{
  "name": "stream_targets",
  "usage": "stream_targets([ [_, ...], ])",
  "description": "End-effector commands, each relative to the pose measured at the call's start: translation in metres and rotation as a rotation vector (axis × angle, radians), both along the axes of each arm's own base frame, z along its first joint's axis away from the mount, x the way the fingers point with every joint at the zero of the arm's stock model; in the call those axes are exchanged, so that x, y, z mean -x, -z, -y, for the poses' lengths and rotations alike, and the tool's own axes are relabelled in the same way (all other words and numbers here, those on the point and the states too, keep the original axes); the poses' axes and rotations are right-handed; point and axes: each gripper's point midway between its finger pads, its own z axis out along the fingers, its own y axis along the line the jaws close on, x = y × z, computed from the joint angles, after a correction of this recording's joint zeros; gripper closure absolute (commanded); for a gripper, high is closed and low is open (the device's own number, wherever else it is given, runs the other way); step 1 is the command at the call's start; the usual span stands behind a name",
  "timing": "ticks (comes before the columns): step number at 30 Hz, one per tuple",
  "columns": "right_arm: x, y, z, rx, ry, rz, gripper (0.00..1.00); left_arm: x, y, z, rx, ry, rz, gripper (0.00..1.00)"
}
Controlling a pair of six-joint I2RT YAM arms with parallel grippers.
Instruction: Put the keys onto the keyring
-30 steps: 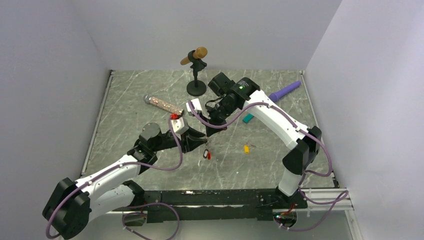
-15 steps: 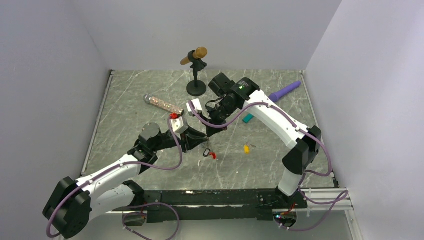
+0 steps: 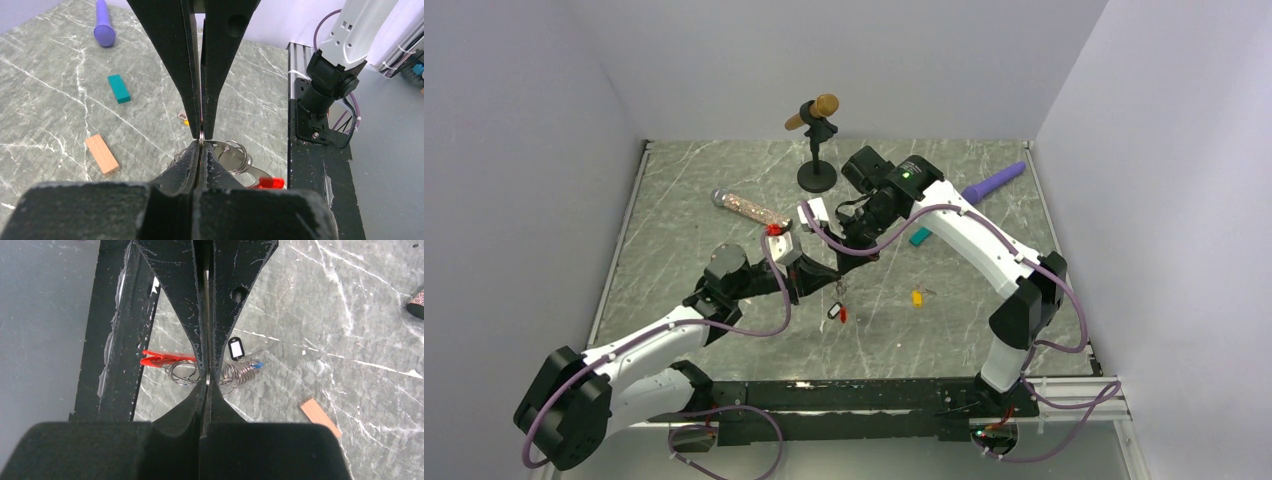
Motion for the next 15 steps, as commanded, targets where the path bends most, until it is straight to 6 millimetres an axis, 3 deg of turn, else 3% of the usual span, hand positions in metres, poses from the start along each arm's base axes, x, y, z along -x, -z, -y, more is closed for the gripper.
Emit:
stream_targets([
  [1,0.007,-0.017,-0.004,-0.070,-0.020,0.003,0.99,0.007,-0.028,0.002,0.069,0.038,0.094,1.00],
  [3,0.007,-0.019,-0.004,-0.084,-0.018,-0.013,0.89,0.008,-0.027,-0.003,0.073,0.015,0.128,1.00],
  [4,0.007,-0.021,-0.003,-0.095,-0.015,-0.025,0.79,0.009,-0.029,-0.006,0.074,0.008,0.154,1.00],
  [5,0.008,-0.024,-0.002,-0.111,-0.015,-0.038,0.62,0.010,-0.028,-0.008,0.069,0.003,0.176,1.00],
  [6,0.005,-0.028,0.001,-0.128,-0.009,-0.048,0.19,0.011,-0.027,-0.010,0.062,0.001,0.196,1.00],
  [7,0.005,-0.034,0.004,-0.150,-0.009,-0.059,0.02,0.012,-0.027,-0.011,0.052,0.001,0.218,1.00],
  [12,0.002,-0.060,0.021,-0.260,-0.012,-0.081,0.00,0.021,-0.028,-0.019,0.002,0.026,0.368,1.00],
  [15,0.003,-0.061,0.027,-0.289,-0.015,-0.055,0.00,0.031,-0.031,-0.022,-0.008,0.063,0.475,1.00],
])
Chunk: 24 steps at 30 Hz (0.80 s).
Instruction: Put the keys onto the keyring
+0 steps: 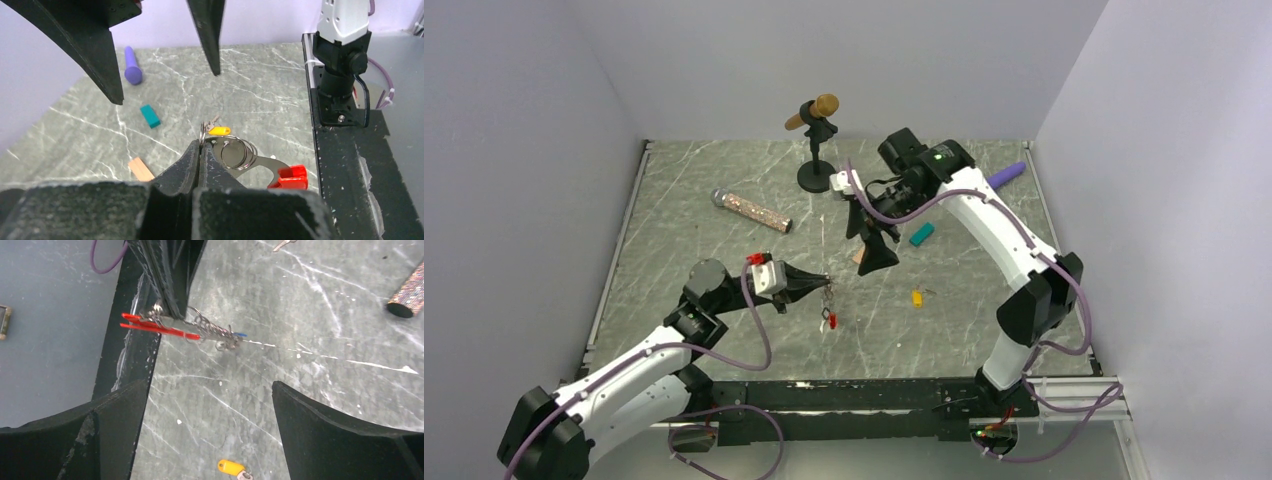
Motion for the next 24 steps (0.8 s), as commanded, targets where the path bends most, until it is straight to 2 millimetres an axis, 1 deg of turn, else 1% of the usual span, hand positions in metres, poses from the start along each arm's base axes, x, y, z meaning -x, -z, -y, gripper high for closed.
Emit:
stream_targets([
  [1,0.020,-0.038,0.006,-0.158,-0.053,0.067,0.00,0.017,-0.015,-0.004,-0.015,0.072,0.245,1.00],
  [4,0.022,-0.037,0.008,-0.216,-0.072,0.125,0.00,0.027,-0.020,-0.004,-0.010,0.119,0.306,1.00],
  [6,0.032,-0.032,0.011,-0.263,-0.113,0.138,0.00,0.033,-0.023,-0.004,-0.002,0.150,0.319,1.00],
  [10,0.060,-0.027,0.019,-0.393,-0.243,0.200,0.00,0.049,-0.031,-0.004,0.070,0.230,0.305,1.00],
  [13,0.070,-0.022,0.021,-0.430,-0.285,0.199,0.00,0.058,-0.040,-0.006,0.156,0.268,0.264,1.00],
  [18,0.075,-0.023,0.020,-0.463,-0.315,0.181,0.00,0.071,-0.056,-0.011,0.282,0.341,0.222,1.00],
  [19,0.075,-0.022,0.020,-0.463,-0.314,0.174,0.00,0.073,-0.062,-0.014,0.311,0.353,0.241,1.00],
  [21,0.073,-0.020,0.020,-0.452,-0.313,0.170,0.00,0.074,-0.064,-0.012,0.312,0.386,0.195,1.00],
  [24,0.069,-0.014,0.020,-0.422,-0.299,0.171,0.00,0.073,-0.063,-0.011,0.303,0.398,0.189,1.00],
])
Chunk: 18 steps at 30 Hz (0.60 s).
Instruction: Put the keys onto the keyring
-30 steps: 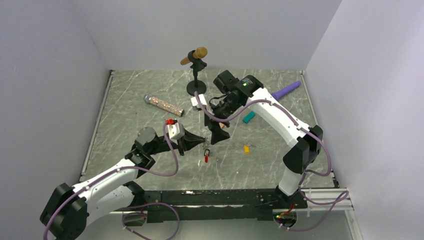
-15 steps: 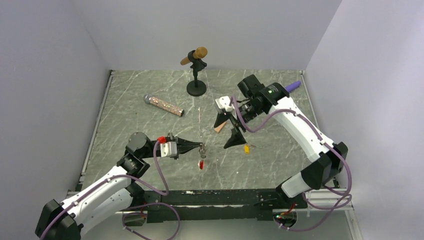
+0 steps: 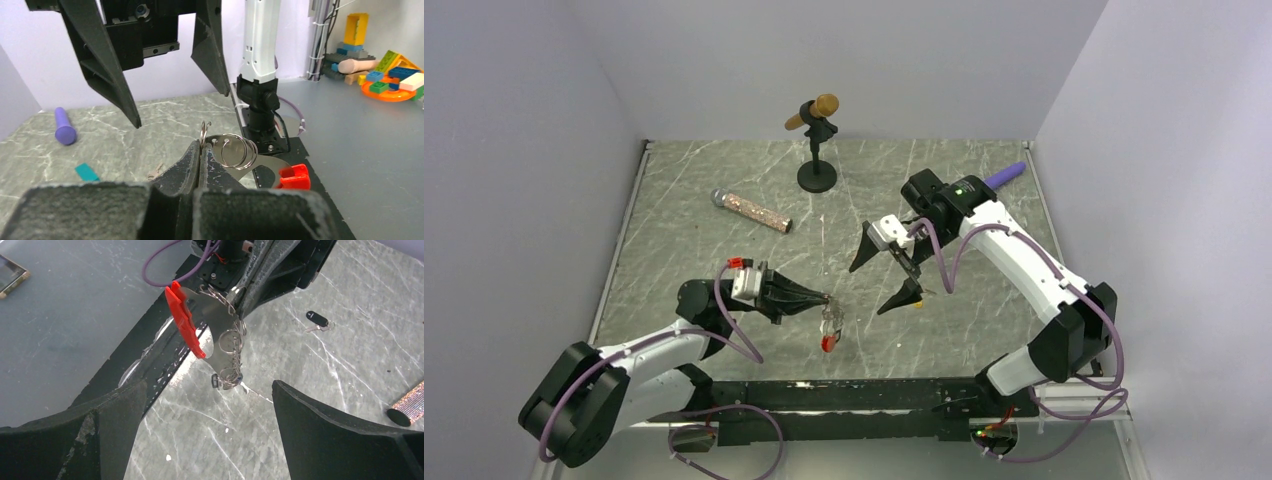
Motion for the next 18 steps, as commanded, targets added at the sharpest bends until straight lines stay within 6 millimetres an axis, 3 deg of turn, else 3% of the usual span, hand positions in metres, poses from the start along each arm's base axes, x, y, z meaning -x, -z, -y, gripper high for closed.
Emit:
stream_targets([
  [1,-0.005,-0.006,-0.004,-0.049,-0.003,0.038,0.00,0.024,-0.047,-0.010,0.130,0.082,0.162,1.00],
  [8,-0.014,-0.002,-0.004,-0.013,0.069,0.054,0.00,0.014,-0.047,-0.006,0.094,0.081,0.103,1.00],
  [13,-0.040,0.006,-0.009,0.066,0.243,-0.018,0.00,-0.010,-0.034,-0.001,-0.002,-0.004,-0.026,1.00],
  [18,-0.059,0.014,0.000,0.134,0.339,-0.090,0.00,-0.039,-0.023,-0.007,-0.113,-0.206,-0.135,1.00],
])
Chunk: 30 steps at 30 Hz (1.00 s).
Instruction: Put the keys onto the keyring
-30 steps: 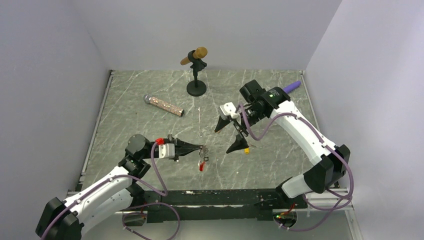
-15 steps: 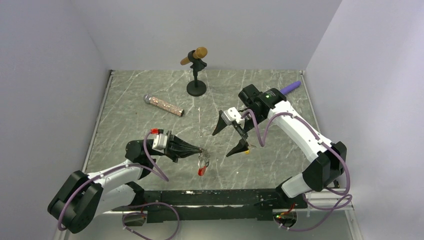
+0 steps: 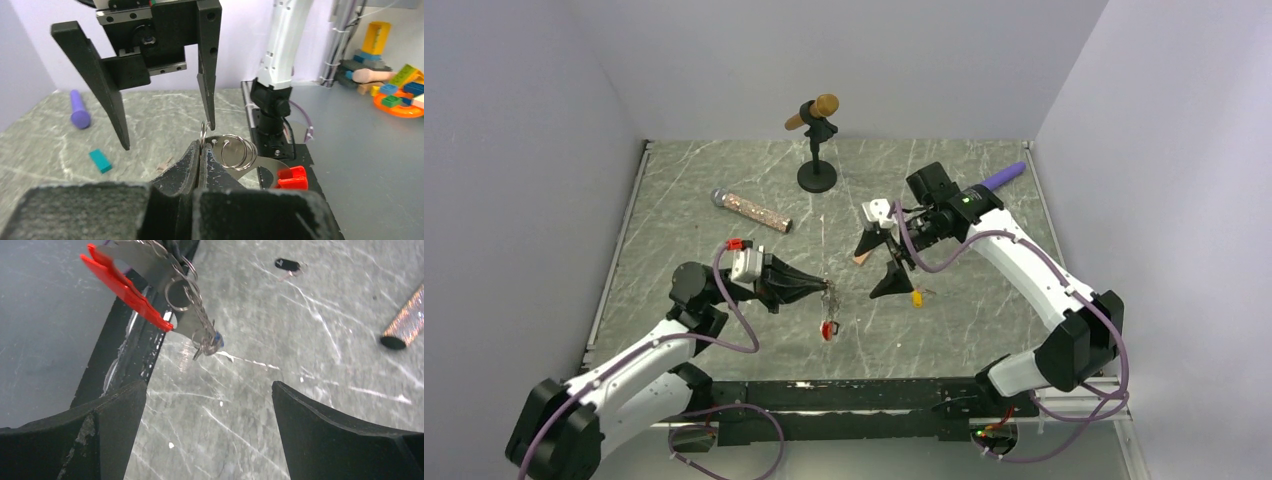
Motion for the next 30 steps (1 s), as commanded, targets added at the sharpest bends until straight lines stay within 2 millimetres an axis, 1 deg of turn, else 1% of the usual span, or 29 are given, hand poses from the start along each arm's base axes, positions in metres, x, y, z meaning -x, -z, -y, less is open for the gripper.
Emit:
stream_targets([
  [1,-0.027,-0.006,0.006,0.016,0.132,-0.029,0.00,-0.030,0.004,-0.007,-0.103,-0.189,-0.098,1.00],
  [3,-0.040,-0.008,0.015,0.016,0.205,0.003,0.00,-0.032,0.005,-0.011,-0.137,-0.222,-0.123,1.00],
  [5,-0.062,-0.012,0.027,0.035,0.329,0.077,0.00,-0.036,0.005,-0.016,-0.167,-0.277,-0.151,1.00],
  [6,-0.079,-0.011,0.036,0.063,0.425,0.118,0.00,-0.038,0.007,-0.019,-0.188,-0.297,-0.156,1.00],
  [8,-0.111,-0.005,0.055,0.122,0.616,0.149,0.00,-0.039,0.011,-0.023,-0.232,-0.323,-0.148,1.00],
  [9,-0.119,-0.001,0.061,0.124,0.681,0.114,0.00,-0.041,0.012,-0.025,-0.250,-0.333,-0.133,1.00],
  [10,-0.120,0.006,0.062,0.114,0.697,0.059,0.00,-0.041,0.014,-0.027,-0.278,-0.344,-0.116,1.00],
  [11,-0.113,0.013,0.060,0.105,0.651,-0.001,0.00,-0.043,0.012,-0.029,-0.292,-0.353,-0.076,1.00],
  [12,-0.103,0.020,0.056,0.104,0.582,-0.058,0.01,-0.042,0.014,-0.031,-0.320,-0.358,-0.054,1.00],
  [13,-0.087,0.027,0.055,0.120,0.500,-0.094,0.04,-0.043,0.010,-0.034,-0.339,-0.368,-0.008,1.00],
  [14,-0.082,0.028,0.054,0.114,0.466,-0.101,0.06,-0.043,0.009,-0.037,-0.356,-0.374,0.017,1.00],
  [15,-0.078,0.029,0.055,0.110,0.449,-0.070,0.07,-0.044,0.008,-0.039,-0.372,-0.385,0.049,1.00],
  [18,-0.084,0.040,0.072,0.148,0.491,0.094,0.06,-0.047,0.008,-0.044,-0.408,-0.404,0.116,1.00],
  [20,-0.077,0.050,0.085,0.192,0.487,0.136,0.07,-0.047,0.010,-0.045,-0.412,-0.408,0.136,1.00],
  [23,-0.065,0.065,0.098,0.210,0.492,0.092,0.11,-0.046,0.015,-0.045,-0.401,-0.404,0.136,1.00],
  [24,-0.064,0.069,0.104,0.214,0.508,0.081,0.11,-0.044,0.016,-0.045,-0.398,-0.397,0.138,1.00],
  [27,-0.073,0.085,0.127,0.249,0.600,0.042,0.14,-0.041,0.017,-0.052,-0.412,-0.416,0.148,1.00],
  [29,-0.075,0.096,0.135,0.269,0.626,-0.032,0.19,-0.038,0.014,-0.053,-0.390,-0.425,0.156,1.00],
  [30,-0.077,0.102,0.137,0.285,0.630,-0.061,0.24,-0.037,0.012,-0.054,-0.382,-0.426,0.161,1.00],
])
